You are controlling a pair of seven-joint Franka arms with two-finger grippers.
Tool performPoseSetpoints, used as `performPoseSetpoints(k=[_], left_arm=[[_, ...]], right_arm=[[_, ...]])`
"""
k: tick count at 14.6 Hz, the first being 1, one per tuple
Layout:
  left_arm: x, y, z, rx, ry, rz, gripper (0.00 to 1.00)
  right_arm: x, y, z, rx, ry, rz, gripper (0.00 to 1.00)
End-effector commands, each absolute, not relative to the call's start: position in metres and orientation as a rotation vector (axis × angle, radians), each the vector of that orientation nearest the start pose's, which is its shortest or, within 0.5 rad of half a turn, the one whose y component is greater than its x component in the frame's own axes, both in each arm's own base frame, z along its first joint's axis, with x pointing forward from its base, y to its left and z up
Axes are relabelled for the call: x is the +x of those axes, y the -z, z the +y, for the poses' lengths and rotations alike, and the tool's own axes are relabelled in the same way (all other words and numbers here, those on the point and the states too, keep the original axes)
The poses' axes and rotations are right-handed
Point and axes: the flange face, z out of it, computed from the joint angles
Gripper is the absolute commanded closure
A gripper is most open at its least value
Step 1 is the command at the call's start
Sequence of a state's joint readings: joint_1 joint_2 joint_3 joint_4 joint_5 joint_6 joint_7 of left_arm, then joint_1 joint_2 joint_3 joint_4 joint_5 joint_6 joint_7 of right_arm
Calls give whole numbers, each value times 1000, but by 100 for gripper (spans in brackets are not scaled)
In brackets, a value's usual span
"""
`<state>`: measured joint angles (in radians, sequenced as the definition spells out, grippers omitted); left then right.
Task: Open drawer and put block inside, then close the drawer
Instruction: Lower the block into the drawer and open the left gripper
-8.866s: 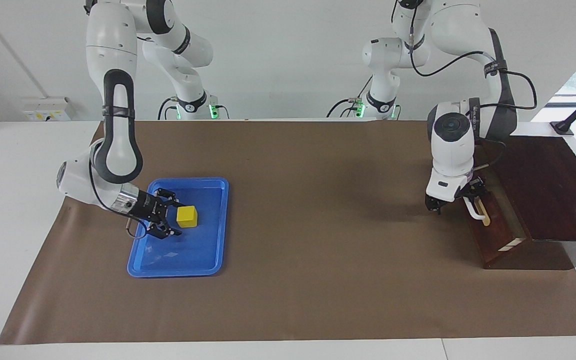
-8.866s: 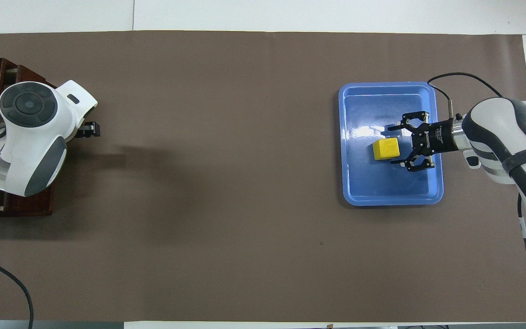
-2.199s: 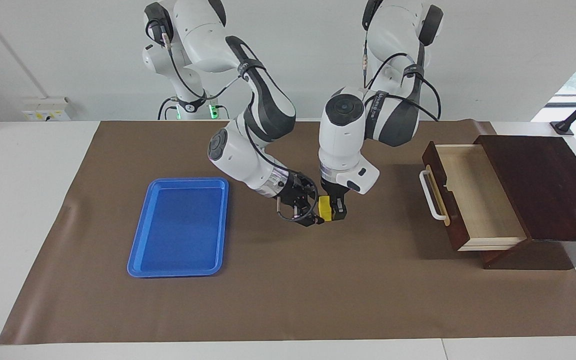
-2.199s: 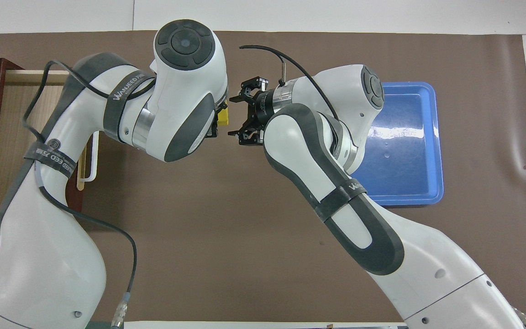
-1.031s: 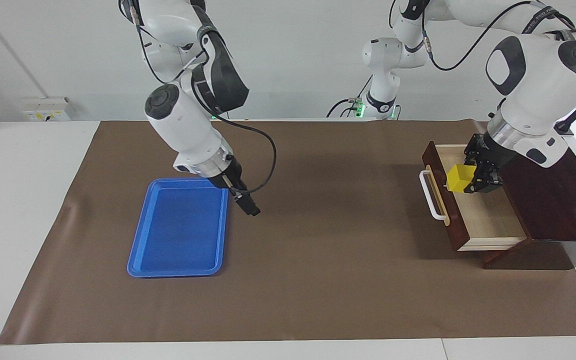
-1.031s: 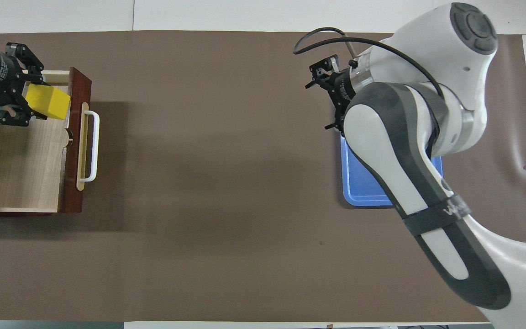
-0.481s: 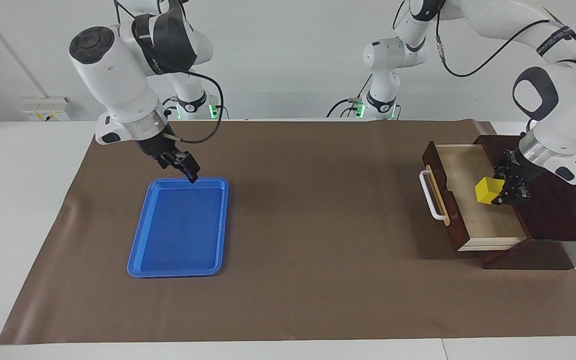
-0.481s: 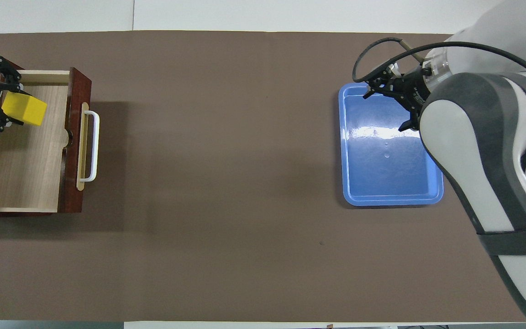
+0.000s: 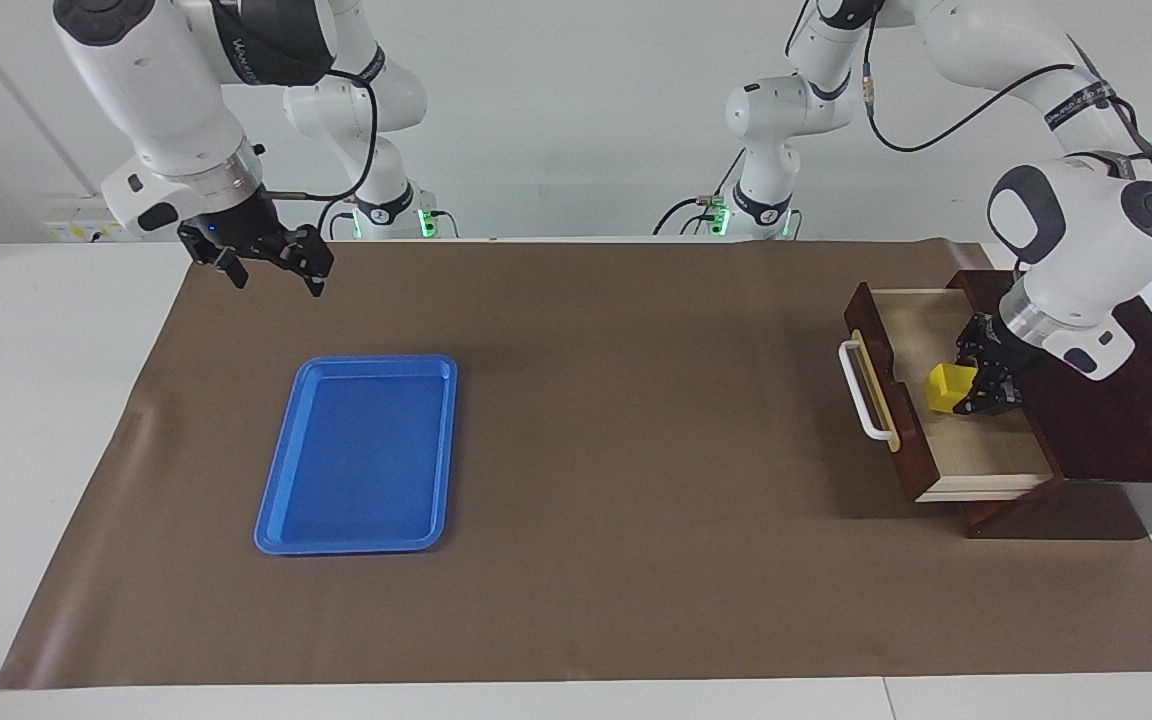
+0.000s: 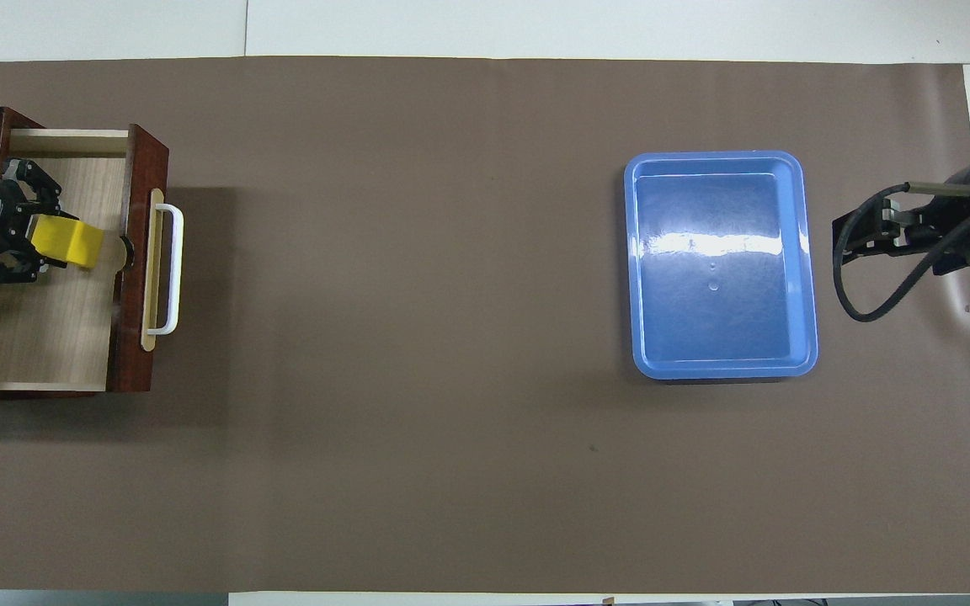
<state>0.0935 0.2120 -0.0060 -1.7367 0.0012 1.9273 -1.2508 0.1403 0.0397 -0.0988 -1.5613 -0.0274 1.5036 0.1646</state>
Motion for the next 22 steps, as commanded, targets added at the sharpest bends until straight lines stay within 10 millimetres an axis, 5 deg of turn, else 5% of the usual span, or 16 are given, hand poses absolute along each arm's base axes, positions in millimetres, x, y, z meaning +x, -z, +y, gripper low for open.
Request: performPoseSetpoints(k=[1,7,13,15,16,20,22], left_arm=[[597,-445,52,-2396,1,-2042,100],[591,-439,51,-2343,6,-2104,100],[586,-432,52,-2346,13,-2108,100],[587,-434,52,-2349,18,-2106,52],[589,-437,51,-2352,21,-2099,1],[612,-482,39,-2357,15,-2043,0],[621,-501,8,-2343,-4,-2051,0]], right_arm=[[546,-585,4,-3187,-151,171,0],[539,-580,0,-3183,-171,-11,0],[537,-579,-3,-3182,-183,6,0],[540,-580,1,-3175,-160,11,0],[544,-583,8,-3171,-117,81,0],[545,-583,12,-3171,-106,118,0],[545,-584,8,-3171,-97,135,0]])
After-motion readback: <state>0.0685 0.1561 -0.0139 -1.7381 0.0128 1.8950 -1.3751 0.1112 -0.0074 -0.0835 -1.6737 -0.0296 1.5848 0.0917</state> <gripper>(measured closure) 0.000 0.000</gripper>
